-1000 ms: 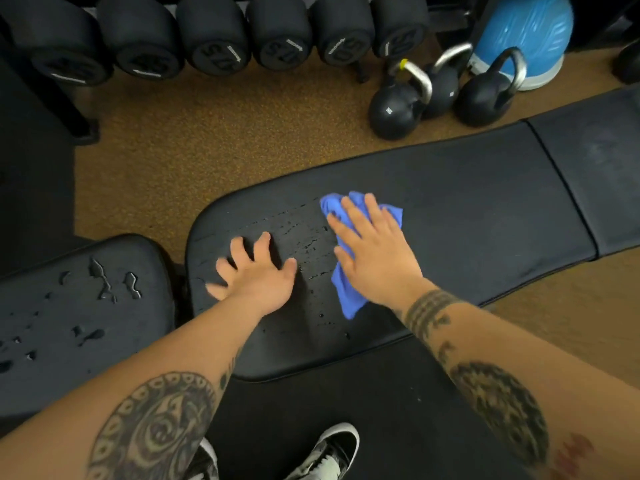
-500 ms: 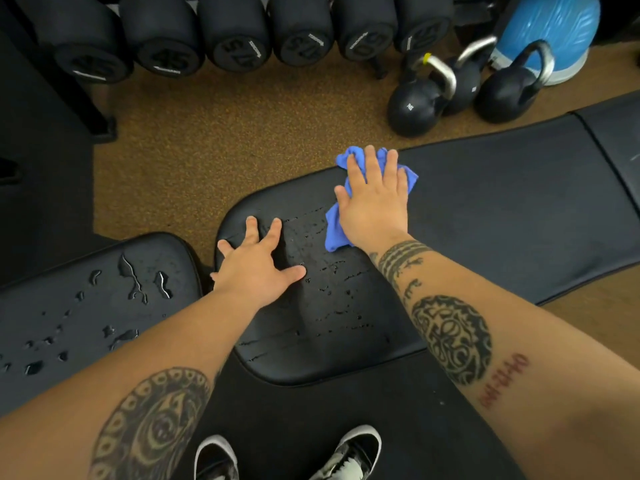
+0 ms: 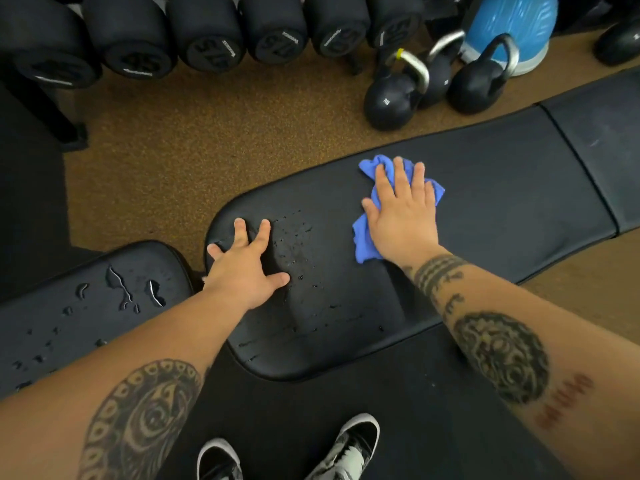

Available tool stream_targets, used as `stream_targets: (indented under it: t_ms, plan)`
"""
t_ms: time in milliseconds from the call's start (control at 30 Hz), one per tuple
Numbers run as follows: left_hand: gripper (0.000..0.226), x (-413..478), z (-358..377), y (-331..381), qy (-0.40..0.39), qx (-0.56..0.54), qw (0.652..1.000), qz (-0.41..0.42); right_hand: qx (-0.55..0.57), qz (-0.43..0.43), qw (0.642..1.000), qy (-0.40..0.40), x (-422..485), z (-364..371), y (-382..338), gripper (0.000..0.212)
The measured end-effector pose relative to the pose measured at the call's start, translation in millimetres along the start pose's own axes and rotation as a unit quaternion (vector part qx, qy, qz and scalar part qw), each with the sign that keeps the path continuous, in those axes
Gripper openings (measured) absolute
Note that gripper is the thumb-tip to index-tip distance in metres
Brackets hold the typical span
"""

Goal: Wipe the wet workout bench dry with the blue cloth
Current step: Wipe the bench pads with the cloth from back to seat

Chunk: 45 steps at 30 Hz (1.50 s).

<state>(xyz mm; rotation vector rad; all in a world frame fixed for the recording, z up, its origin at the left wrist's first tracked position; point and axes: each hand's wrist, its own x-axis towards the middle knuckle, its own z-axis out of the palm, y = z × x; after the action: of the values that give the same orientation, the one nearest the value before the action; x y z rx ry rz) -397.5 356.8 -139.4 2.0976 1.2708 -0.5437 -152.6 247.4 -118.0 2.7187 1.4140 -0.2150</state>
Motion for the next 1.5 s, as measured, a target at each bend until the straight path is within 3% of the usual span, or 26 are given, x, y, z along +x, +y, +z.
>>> stream_targets:
  t_ms: [100,300,433,500,600,700,767,900,1033,1067,1133,1200,1233,1300,1367,1400,1433,1500]
  plan:
    - [0.103,-1,-1,-1,0.0,0.004,1.0,0.001,-0.004,0.014,1.0,0.006,10,4,-30,0.063]
    - [0.096,-11,-11,-9,-0.025,-0.025,0.999,0.034,-0.045,-0.163,0.985,-0.029,-80,25,-48,0.06]
    - [0.08,-26,-11,-33,-0.049,-0.09,0.992,0.075,-0.077,-0.24,0.965,-0.073,-126,24,-7,0.061]
    - [0.075,-38,-1,-45,-0.05,-0.061,0.992,0.095,-0.083,-0.205,0.974,-0.043,-128,18,30,0.061]
    - [0.069,-57,20,-54,-0.007,-0.067,0.992,0.107,-0.031,-0.006,0.999,0.006,-121,2,68,0.062]
    - [0.062,-75,38,-53,0.031,-0.106,0.987,0.119,0.025,0.104,0.994,0.014,-125,4,46,0.06]
    - [0.056,-87,48,-48,0.063,-0.13,0.982,0.123,0.044,0.113,0.992,0.032,-141,17,12,0.059]
    - [0.041,-115,69,-34,0.12,-0.213,0.96,0.136,0.116,0.04,0.992,-0.006,-187,37,-53,0.054]
    - [0.024,-138,88,-27,0.175,-0.392,0.899,0.087,0.283,-0.013,0.953,-0.105,-217,28,-92,0.048]
    - [0.021,-145,91,-23,0.177,-0.466,0.866,0.044,0.347,-0.005,0.929,-0.131,-223,21,-100,0.045]
    - [0.025,-164,95,-18,0.138,-0.632,0.76,-0.064,0.469,0.064,0.866,-0.162,-235,6,-113,0.044]
    - [0.042,-182,99,-15,0.019,-0.748,0.657,-0.092,0.531,0.139,0.823,-0.146,-245,-3,-120,0.047]
    - [0.052,-191,101,-12,-0.034,-0.772,0.63,-0.084,0.537,0.155,0.816,-0.146,-249,-4,-122,0.05]
    - [0.058,-205,104,-3,-0.087,-0.791,0.601,-0.071,0.535,0.145,0.804,-0.215,-253,-9,-125,0.061]
    - [0.053,-206,112,-1,-0.065,-0.779,0.62,-0.073,0.541,0.113,0.772,-0.316,-251,-16,-120,0.08]
    - [0.049,-204,116,-2,-0.03,-0.779,0.622,-0.075,0.56,0.092,0.756,-0.325,-245,-19,-113,0.088]
    - [0.044,-200,121,-4,0.023,-0.781,0.618,-0.088,0.57,0.074,0.762,-0.298,-236,-22,-103,0.09]
    - [0.024,-197,126,-11,0.146,-0.771,0.602,-0.148,0.525,0.046,0.833,-0.168,-209,-26,-80,0.073]
